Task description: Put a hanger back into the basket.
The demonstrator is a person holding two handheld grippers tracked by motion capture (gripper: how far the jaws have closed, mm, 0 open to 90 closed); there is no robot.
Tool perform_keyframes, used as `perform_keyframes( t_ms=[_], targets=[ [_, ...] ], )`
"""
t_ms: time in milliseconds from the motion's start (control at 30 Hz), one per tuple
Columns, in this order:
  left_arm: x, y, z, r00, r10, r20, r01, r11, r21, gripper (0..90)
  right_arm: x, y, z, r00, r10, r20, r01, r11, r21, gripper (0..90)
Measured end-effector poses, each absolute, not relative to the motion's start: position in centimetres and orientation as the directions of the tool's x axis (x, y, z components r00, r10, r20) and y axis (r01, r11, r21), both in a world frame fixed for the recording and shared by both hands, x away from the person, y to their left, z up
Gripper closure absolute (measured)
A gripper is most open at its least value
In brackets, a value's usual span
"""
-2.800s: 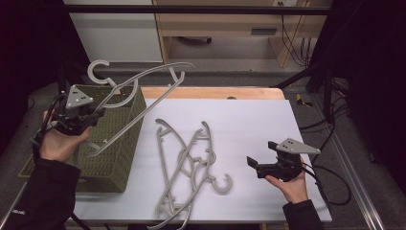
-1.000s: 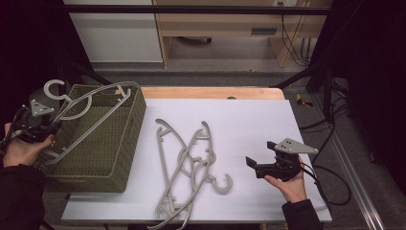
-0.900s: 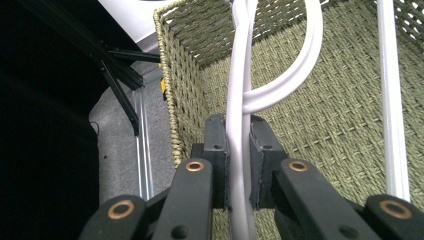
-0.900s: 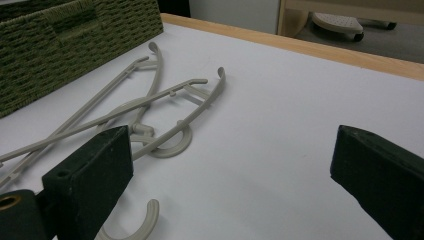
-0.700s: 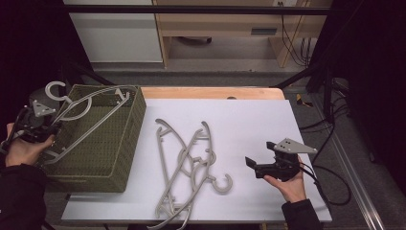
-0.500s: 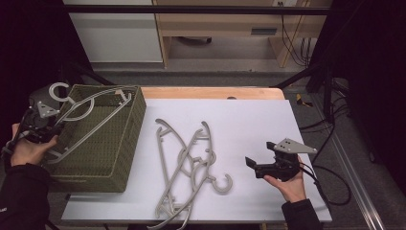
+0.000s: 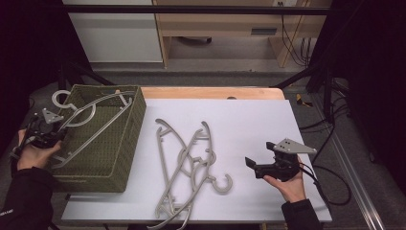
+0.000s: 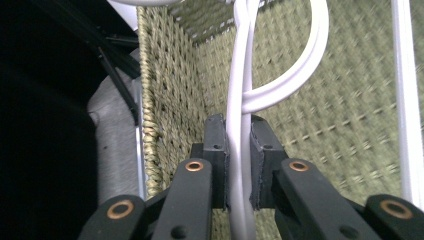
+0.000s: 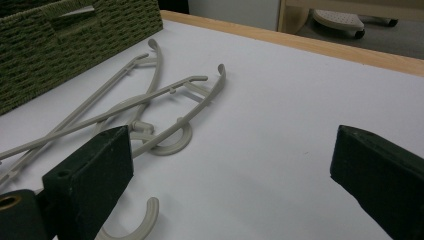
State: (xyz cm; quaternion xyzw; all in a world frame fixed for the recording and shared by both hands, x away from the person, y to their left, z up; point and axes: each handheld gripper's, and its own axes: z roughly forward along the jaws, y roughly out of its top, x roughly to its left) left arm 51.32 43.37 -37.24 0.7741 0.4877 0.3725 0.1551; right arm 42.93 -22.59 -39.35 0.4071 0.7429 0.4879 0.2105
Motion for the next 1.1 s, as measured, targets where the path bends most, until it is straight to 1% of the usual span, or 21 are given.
perform_keyframes(
  t_ms=[133, 267, 333, 400, 533, 567, 633, 700, 733, 800, 833, 900, 967, 1000, 1100],
  targets=[
    [51.6, 42.8, -38.0, 0.253, 0.866, 0.430, 0.651, -0.482, 0.587, 80.3, 42.9, -22.6, -39.4, -0.581, 0.809, 0.083, 0.399, 0.195, 0.896, 3.9],
    [51.7, 43.3, -38.4, 0.245, 0.884, 0.397, 0.673, -0.450, 0.586, 79.8, 42.9, -22.5, -39.4, -0.580, 0.810, 0.085, 0.404, 0.195, 0.894, 3.9],
    [51.6, 43.4, -38.4, 0.235, 0.891, 0.388, 0.675, -0.437, 0.595, 77.4, 42.9, -22.5, -39.4, -0.580, 0.810, 0.088, 0.403, 0.192, 0.895, 3.8],
    [51.3, 43.6, -38.1, 0.234, 0.904, 0.357, 0.673, -0.416, 0.612, 70.7, 42.9, -22.6, -39.4, -0.581, 0.809, 0.087, 0.402, 0.192, 0.895, 3.7],
    [50.4, 43.5, -37.1, 0.236, 0.922, 0.307, 0.631, -0.385, 0.673, 64.1, 42.9, -22.5, -39.3, -0.579, 0.810, 0.090, 0.399, 0.185, 0.898, 3.4],
    [50.2, 43.4, -36.8, 0.235, 0.928, 0.290, 0.618, -0.373, 0.692, 60.7, 42.9, -22.5, -39.3, -0.579, 0.810, 0.089, 0.397, 0.186, 0.899, 3.4],
    [49.6, 43.0, -36.2, 0.256, 0.932, 0.255, 0.599, -0.360, 0.715, 55.7, 42.9, -22.5, -39.2, -0.580, 0.809, 0.090, 0.396, 0.183, 0.900, 3.4],
    [48.8, 42.4, -35.6, 0.269, 0.932, 0.241, 0.565, -0.356, 0.744, 50.7, 42.9, -22.5, -39.2, -0.581, 0.809, 0.087, 0.393, 0.185, 0.901, 3.2],
    [48.4, 42.1, -35.2, 0.286, 0.937, 0.202, 0.548, -0.333, 0.768, 48.0, 42.8, -22.5, -39.1, -0.581, 0.809, 0.087, 0.391, 0.184, 0.902, 3.1],
    [47.7, 41.5, -34.6, 0.304, 0.936, 0.178, 0.530, -0.322, 0.784, 45.7, 42.8, -22.6, -39.1, -0.579, 0.811, 0.085, 0.389, 0.183, 0.903, 3.1],
    [47.5, 41.2, -34.4, 0.305, 0.937, 0.168, 0.524, -0.313, 0.792, 43.0, 42.8, -22.6, -39.1, -0.579, 0.810, 0.087, 0.387, 0.179, 0.905, 3.1],
    [47.0, 40.6, -34.1, 0.315, 0.936, 0.160, 0.499, -0.306, 0.810, 42.2, 42.8, -22.6, -39.0, -0.579, 0.810, 0.087, 0.386, 0.179, 0.905, 3.0],
    [46.5, 39.9, -33.8, 0.347, 0.928, 0.139, 0.472, -0.301, 0.828, 39.2, 42.7, -22.6, -39.0, -0.579, 0.811, 0.086, 0.384, 0.178, 0.906, 2.9],
    [46.4, 39.6, -33.7, 0.360, 0.924, 0.132, 0.465, -0.300, 0.833, 39.7, 42.7, -22.6, -38.9, -0.578, 0.811, 0.086, 0.382, 0.177, 0.907, 2.9],
    [45.7, 38.3, -33.6, 0.401, 0.905, 0.144, 0.436, -0.326, 0.839, 37.9, 42.6, -22.7, -38.9, -0.577, 0.812, 0.086, 0.379, 0.174, 0.909, 2.8]
  ],
)
